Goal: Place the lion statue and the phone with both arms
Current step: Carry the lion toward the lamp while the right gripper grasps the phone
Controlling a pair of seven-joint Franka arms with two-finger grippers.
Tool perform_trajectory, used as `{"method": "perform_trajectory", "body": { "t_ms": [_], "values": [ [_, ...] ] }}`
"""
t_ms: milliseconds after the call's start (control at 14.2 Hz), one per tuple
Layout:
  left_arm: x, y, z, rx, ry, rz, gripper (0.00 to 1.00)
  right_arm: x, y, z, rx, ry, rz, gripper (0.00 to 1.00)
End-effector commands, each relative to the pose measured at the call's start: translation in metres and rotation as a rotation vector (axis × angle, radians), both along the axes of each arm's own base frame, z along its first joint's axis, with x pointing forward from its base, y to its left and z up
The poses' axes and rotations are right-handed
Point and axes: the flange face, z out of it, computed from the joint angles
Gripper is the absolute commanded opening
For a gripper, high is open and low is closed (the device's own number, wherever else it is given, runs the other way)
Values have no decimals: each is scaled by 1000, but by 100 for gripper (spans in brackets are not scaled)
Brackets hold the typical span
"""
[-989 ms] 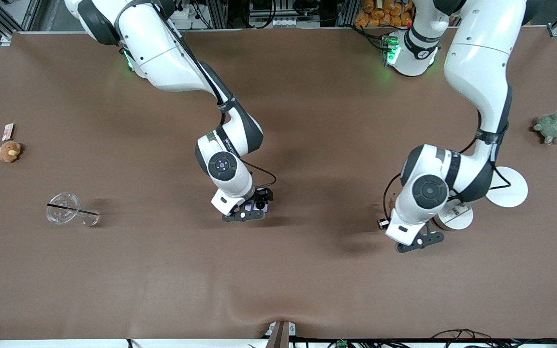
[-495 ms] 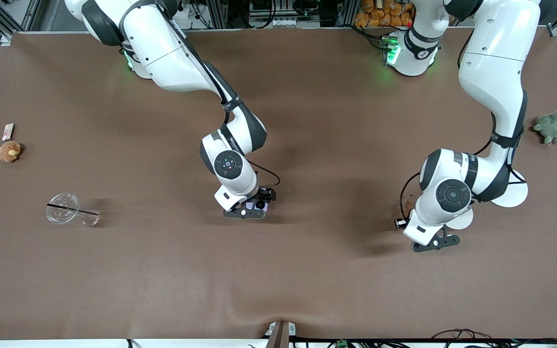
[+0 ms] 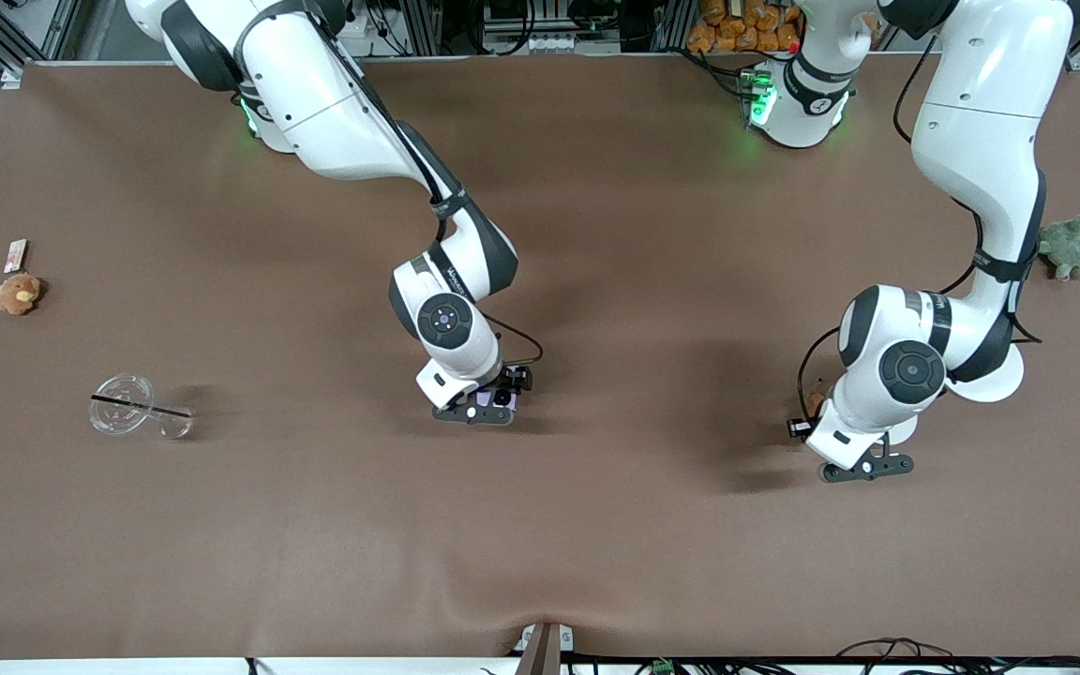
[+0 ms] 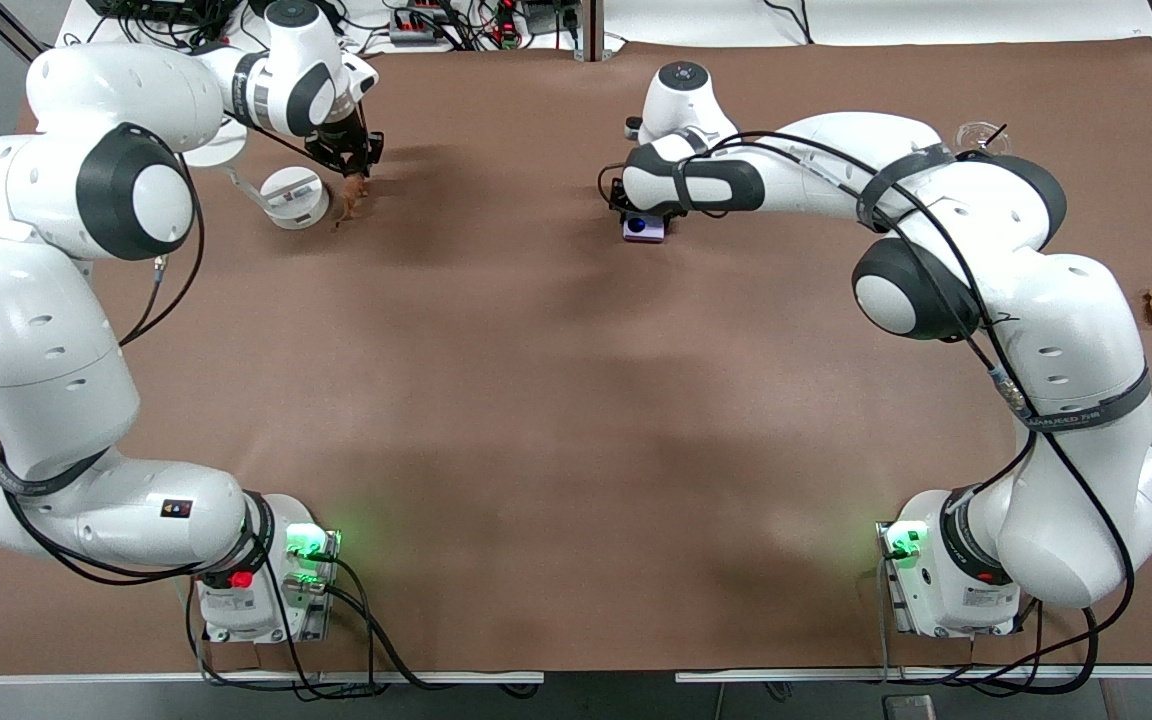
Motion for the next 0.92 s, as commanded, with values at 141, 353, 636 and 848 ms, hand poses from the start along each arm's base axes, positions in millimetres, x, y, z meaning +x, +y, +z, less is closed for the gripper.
{"method": "perform_trajectory", "body": {
  "t_ms": [141,353,636,848],
  "values": [
    [-8,5,8,10,-12,-32,51,43,-75,34,-26,40,-39,41],
    [-5,11,30,6,-39,-22,100,78,-175,75,-33,110,4,42],
    [-2,-4,83,-1,-60,-18,100,106,-330,88,-25,152,161,46],
    [-1,-13,138,10,-73,-32,100,105,-402,70,-59,182,224,51]
  ]
}}
